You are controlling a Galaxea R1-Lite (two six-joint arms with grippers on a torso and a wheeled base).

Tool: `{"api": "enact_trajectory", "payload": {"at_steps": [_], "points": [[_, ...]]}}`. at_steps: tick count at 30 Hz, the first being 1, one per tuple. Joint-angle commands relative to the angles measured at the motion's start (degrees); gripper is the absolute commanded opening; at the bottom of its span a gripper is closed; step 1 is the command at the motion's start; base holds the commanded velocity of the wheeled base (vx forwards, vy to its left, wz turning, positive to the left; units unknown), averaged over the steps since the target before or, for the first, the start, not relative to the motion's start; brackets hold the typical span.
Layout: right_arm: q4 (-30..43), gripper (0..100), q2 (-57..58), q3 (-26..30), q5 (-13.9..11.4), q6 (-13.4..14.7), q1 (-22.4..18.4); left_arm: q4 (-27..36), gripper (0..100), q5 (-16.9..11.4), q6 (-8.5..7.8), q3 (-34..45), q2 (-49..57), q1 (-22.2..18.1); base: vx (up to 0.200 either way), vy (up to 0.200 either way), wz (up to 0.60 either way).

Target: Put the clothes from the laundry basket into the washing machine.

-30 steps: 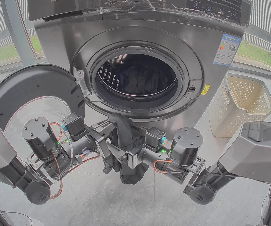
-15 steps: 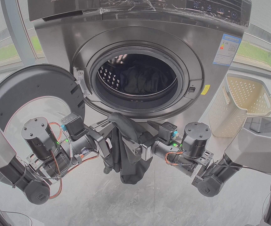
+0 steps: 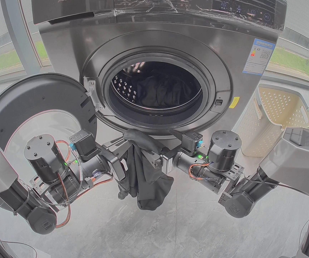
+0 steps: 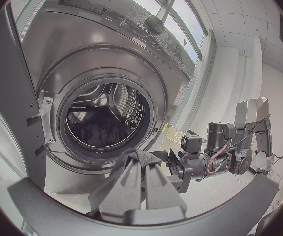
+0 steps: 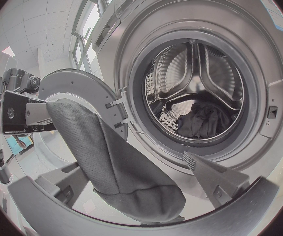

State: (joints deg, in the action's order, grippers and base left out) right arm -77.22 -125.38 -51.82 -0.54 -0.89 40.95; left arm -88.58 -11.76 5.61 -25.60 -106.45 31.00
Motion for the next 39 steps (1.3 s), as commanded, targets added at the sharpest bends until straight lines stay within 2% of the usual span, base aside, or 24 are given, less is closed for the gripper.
{"api": "enact_trajectory", "payload": {"at_steps": [1,5,10,12,13,17,30,31,34,39], "points": [[0.31,100,-0.39,-0.65,-0.34,-0.16,1.15,-0.02,0,-0.01,0.02,0.02,0.1,0.02,0.0,0.0,0.0],[0.05,100,-0.92,-1.09,-0.61,-0.16,1.33,-0.02,0,-0.01,-0.07,0.11,0.01,0.02,0.0,0.0,0.0],[-0.48,100,-1.45,-1.7,-2.1,-0.16,2.12,-0.02,0,-0.01,-0.07,0.29,-0.08,0.02,0.0,0.0,0.0],[-0.66,100,-1.45,-2.14,-2.19,-0.25,2.56,-0.02,0,-0.01,-0.51,0.38,-0.34,0.02,0.0,0.0,0.0],[-0.74,0,-1.36,-2.32,-2.28,-0.25,2.82,-0.02,0,-0.01,-0.6,0.38,-0.43,0.02,0.0,0.0,0.0],[-0.83,0,-0.65,-1.97,-2.28,-0.25,3.44,-0.02,0,-0.01,-0.86,0.64,-0.69,-0.06,0.0,0.0,0.0],[-1.18,0,7.61,4.36,-2.19,-0.25,4.75,-0.02,0,-0.54,-0.69,1.17,-0.95,-0.24,0.0,0.0,0.0],[-1.18,0,9.19,5.15,-2.1,-0.25,5.11,-0.02,100,-0.89,-0.42,2.31,-0.95,-0.06,0.0,0.0,0.0],[-1.18,0,11.21,6.29,-2.1,-0.16,5.37,-0.02,100,-0.72,0.02,2.22,-1.75,-0.06,0.0,0.0,0.0],[-1.18,0,13.85,8.4,-2.1,-0.16,5.28,-0.02,100,-0.72,-0.16,2.49,-3.77,-0.59,0.0,0.0,0.0]]}}
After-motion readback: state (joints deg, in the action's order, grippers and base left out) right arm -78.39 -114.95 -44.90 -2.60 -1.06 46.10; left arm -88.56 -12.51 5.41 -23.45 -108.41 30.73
